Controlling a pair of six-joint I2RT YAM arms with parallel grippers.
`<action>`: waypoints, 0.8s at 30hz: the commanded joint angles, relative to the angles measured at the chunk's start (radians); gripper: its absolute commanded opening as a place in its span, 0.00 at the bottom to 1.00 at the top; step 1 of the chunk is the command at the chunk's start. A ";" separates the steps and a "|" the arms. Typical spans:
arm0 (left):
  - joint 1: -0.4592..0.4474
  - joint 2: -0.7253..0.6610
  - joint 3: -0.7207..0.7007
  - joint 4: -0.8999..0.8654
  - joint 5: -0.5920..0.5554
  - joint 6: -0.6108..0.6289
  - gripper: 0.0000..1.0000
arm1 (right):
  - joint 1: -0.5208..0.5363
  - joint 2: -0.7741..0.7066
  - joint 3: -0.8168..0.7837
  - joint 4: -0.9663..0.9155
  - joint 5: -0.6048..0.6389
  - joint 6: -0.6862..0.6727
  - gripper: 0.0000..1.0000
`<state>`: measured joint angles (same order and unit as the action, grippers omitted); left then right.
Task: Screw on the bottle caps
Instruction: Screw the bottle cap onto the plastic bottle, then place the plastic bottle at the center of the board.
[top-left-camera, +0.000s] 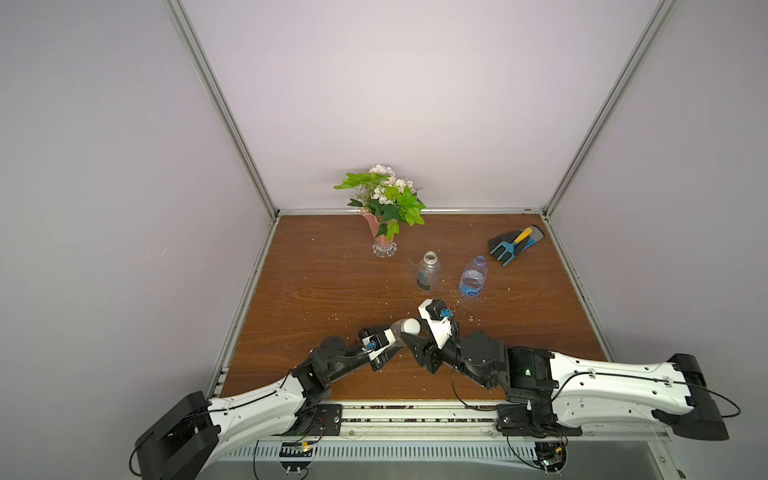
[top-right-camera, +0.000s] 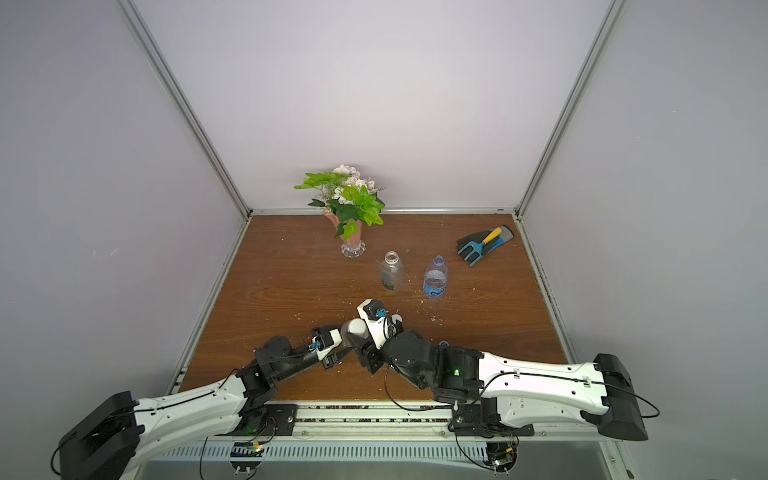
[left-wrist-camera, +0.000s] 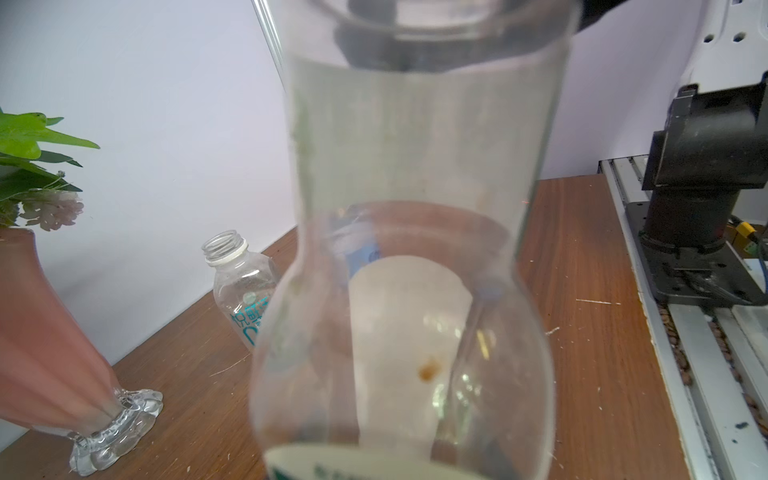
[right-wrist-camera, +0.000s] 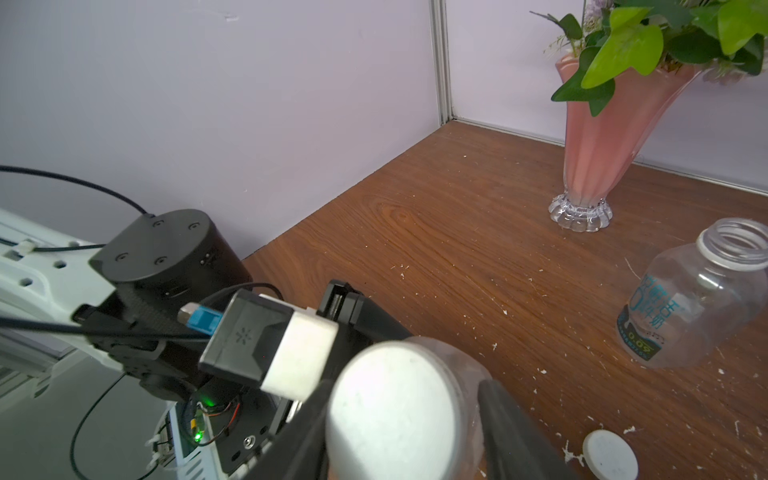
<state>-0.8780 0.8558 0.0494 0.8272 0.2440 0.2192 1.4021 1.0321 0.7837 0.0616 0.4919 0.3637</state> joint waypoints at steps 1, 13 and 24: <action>-0.008 0.004 0.012 0.067 0.015 -0.027 0.50 | 0.000 0.012 -0.008 0.062 0.081 0.011 0.45; -0.007 -0.016 -0.005 0.105 0.020 -0.070 0.88 | -0.015 0.144 0.112 -0.001 0.203 0.050 0.16; -0.007 -0.240 -0.063 -0.015 -0.543 -0.274 0.99 | -0.228 0.356 0.327 -0.014 0.024 0.055 0.15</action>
<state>-0.8780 0.6693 0.0036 0.8623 -0.0574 0.0441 1.2133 1.3571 1.0443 0.0105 0.5793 0.4198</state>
